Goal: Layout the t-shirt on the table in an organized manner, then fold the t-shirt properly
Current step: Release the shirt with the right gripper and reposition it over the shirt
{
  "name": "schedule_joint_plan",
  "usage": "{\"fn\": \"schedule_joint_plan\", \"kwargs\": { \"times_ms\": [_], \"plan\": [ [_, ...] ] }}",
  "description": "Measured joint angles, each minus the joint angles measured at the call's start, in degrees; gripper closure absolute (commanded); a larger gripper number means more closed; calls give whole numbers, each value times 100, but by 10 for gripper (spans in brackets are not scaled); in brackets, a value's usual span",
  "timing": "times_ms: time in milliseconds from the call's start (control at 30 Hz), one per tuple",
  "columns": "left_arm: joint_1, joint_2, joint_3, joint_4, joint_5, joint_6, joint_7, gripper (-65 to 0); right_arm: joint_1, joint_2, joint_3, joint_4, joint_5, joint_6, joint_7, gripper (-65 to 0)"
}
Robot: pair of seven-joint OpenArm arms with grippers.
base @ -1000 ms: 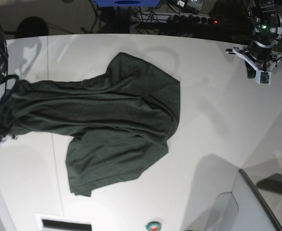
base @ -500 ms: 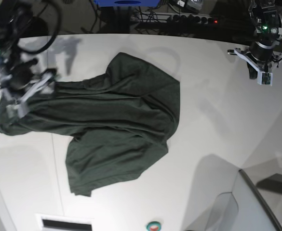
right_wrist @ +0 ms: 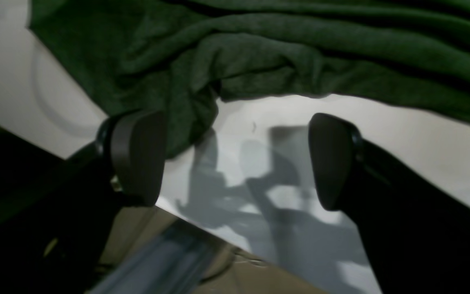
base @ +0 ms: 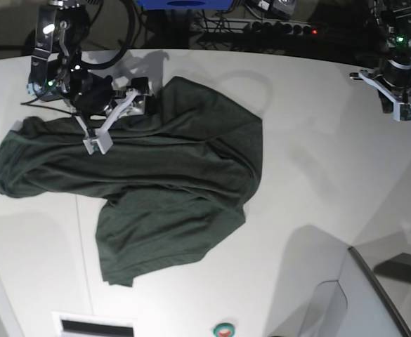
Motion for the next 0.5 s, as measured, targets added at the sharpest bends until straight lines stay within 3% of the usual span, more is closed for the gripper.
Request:
{"fn": "schedule_joint_plan", "kwargs": {
  "times_ms": [367,433,500],
  "plan": [
    [20,9,-297,-2,-7,-4,0,0,839,20,619,-1364,505,11,341,-489],
    [17,7,-297,-2,-7,-4,-2,0,861,52,619,-1462,509,35,446,-371],
    [17,7,-297,-2,-7,-4,-2,0,844,111,619,-1499,404,37,372,-188]
  ]
}}
